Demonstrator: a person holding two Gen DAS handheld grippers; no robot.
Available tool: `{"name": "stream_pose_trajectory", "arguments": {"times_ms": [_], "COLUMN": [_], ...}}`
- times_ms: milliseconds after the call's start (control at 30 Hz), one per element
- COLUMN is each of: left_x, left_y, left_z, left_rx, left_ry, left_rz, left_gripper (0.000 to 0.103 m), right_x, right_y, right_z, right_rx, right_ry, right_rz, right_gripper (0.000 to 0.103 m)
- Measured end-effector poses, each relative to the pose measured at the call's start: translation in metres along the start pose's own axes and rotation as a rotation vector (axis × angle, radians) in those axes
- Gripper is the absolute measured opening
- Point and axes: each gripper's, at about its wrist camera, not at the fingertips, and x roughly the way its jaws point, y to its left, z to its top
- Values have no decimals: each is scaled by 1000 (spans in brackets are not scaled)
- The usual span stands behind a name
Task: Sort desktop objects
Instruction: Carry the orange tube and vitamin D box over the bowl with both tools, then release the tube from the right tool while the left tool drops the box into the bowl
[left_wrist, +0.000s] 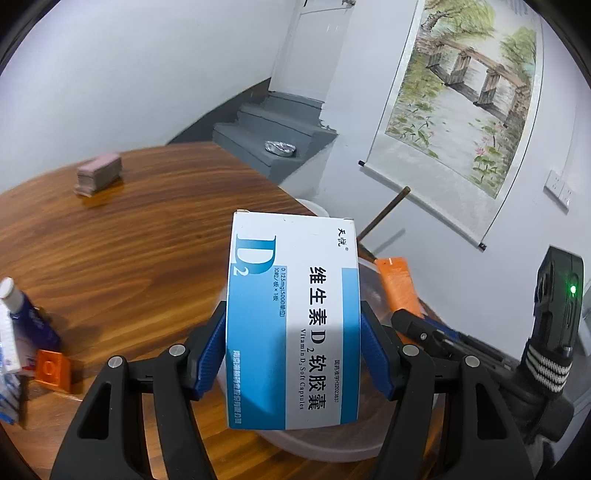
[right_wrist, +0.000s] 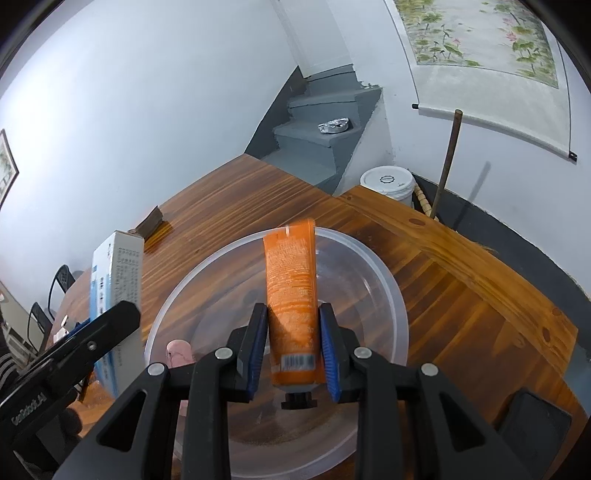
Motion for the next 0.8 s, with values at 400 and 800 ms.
{"name": "stream_pose_trajectory", "arguments": {"times_ms": [400, 800], "left_x": [-7, -38], "left_y": [10, 26], "left_z": [-2, -4], "left_rx": [-34, -52], "left_ry": [-16, -55], "left_rz": [-4, 52], "left_gripper": [82, 82], "right_x": [-1, -1], "right_y": [1, 12], "right_z": [1, -3], "right_rx": [-13, -73], "right_ry": [-24, -44], "right_rz": [3, 19], "right_gripper": [43, 43]}}
